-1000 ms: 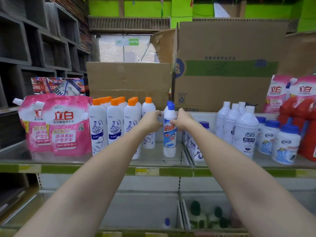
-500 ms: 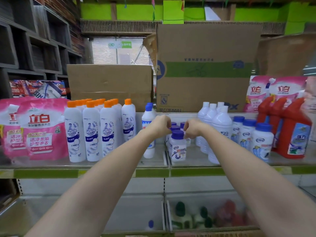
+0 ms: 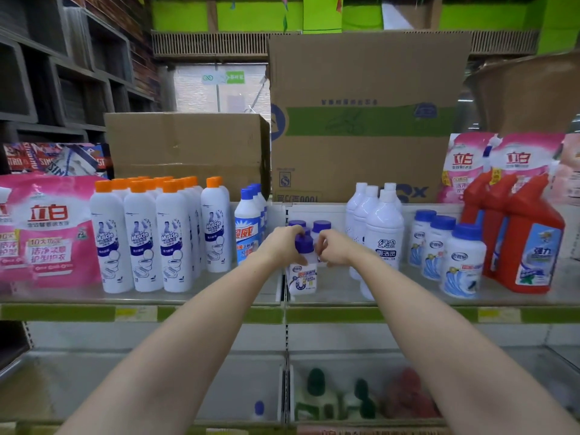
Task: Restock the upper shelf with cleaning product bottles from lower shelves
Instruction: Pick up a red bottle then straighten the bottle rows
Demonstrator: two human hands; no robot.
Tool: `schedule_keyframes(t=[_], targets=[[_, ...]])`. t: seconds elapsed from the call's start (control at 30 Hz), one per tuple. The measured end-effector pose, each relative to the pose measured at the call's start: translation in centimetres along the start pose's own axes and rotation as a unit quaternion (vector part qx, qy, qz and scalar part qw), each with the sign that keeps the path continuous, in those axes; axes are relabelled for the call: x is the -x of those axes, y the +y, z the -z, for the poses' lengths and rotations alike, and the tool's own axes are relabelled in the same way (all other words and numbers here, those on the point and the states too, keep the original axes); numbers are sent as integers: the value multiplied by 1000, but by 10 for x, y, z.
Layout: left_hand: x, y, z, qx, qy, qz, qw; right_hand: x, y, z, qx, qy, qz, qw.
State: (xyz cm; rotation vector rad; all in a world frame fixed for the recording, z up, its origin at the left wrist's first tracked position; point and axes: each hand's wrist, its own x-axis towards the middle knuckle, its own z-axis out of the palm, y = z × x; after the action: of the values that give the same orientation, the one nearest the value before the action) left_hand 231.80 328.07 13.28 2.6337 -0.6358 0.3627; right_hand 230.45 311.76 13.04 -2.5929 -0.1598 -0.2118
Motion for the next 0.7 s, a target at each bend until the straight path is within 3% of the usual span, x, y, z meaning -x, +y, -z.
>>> schedule_keyframes(t=[0.2, 0.4, 0.57, 0.7], targets=[[-15, 6, 2, -19, -14, 16, 1000, -16, 0, 0, 26, 38, -3, 999], [-27, 24, -10, 13, -35, -26, 999, -22, 9, 21, 52, 49, -40, 997], [-37, 34, -25, -3, 30, -49, 998, -20, 10, 30, 83, 2, -36, 996], [-41, 33, -34, -35, 73, -77, 994, -18, 6, 26, 107, 30, -19, 994]])
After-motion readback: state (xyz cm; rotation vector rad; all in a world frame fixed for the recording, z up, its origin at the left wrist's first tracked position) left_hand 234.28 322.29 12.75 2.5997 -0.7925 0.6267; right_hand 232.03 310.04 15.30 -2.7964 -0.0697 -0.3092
